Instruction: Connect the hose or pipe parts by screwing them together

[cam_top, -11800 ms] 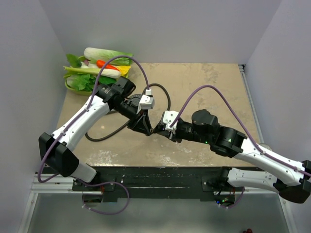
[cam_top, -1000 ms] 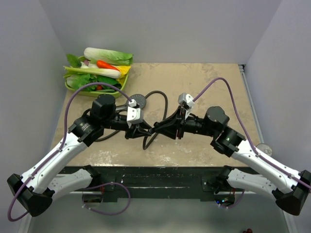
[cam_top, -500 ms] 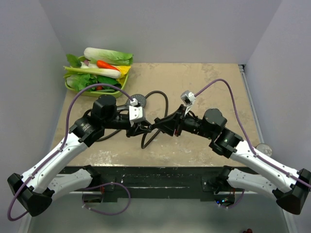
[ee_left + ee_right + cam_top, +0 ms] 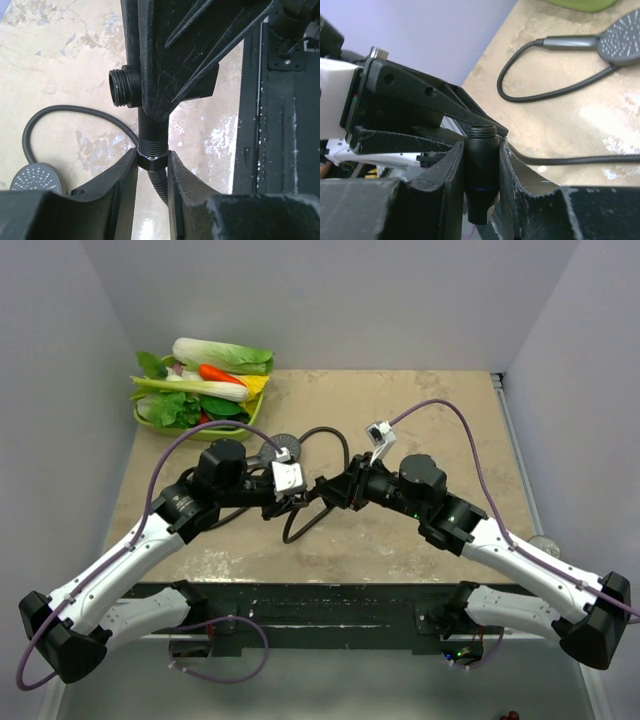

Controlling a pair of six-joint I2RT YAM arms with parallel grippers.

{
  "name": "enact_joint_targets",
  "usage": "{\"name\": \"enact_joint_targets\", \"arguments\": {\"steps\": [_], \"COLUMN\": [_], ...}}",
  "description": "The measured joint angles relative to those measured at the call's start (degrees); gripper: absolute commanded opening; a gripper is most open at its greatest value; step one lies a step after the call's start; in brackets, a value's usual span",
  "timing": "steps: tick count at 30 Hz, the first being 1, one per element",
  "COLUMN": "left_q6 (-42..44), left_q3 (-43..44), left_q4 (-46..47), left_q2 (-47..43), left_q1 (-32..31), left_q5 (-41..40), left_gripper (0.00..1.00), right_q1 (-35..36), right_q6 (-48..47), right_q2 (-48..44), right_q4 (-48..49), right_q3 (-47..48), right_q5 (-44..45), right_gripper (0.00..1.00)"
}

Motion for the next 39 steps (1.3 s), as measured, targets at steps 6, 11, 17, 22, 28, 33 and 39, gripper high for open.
{"name": "enact_joint_targets", "arguments": {"steps": [6,11,17,22,28,33,39], "left_q6": [1.4,2.6,4.2,6.0,8.0,9.4,11.2], "left_q3": [-1.1,-1.7,-3.0,-4.8,-6.6,-7.4,-8.3], "left_q4": [0.4,0.7,1.6,2.3,3.0,2.9,2.8], "left_q2": [-0.1,-0.5,-1.4,-2.2,-2.8,-3.3,-4.6], "left_q1": [-0.1,-0.4,-0.7,-1.1,-1.3,-1.6,-1.6], "left_q5": [-2.3,-3.5,-4.8,-6.6,-8.8,-9.5,-10.0], "left_gripper": [0.00,0.00,0.00,0.00,0.00,0.00,0.00], "right_q1": [0.0,-0.2,-1.4,-2.1,-2.4,-2.6,-3.1], "right_q6": [7.0,14.0,23.9,31.5,39.3,45.6,52.2], "right_q2": [1.0,1.0,1.4,2.6,4.7,4.9,5.5], "right_q4": [-1.6,-2.0,-1.8,-1.9,-1.5,0.5,5.5], "right_q3": [0.1,-0.7,-2.0,-2.8,-3.3,-5.1,-8.0], "right_q5": [2.1,3.3,2.7,1.5,1.0,-0.3,-2.3], "right_gripper": [0.00,0.00,0.00,0.00,0.00,0.00,0.00]}}
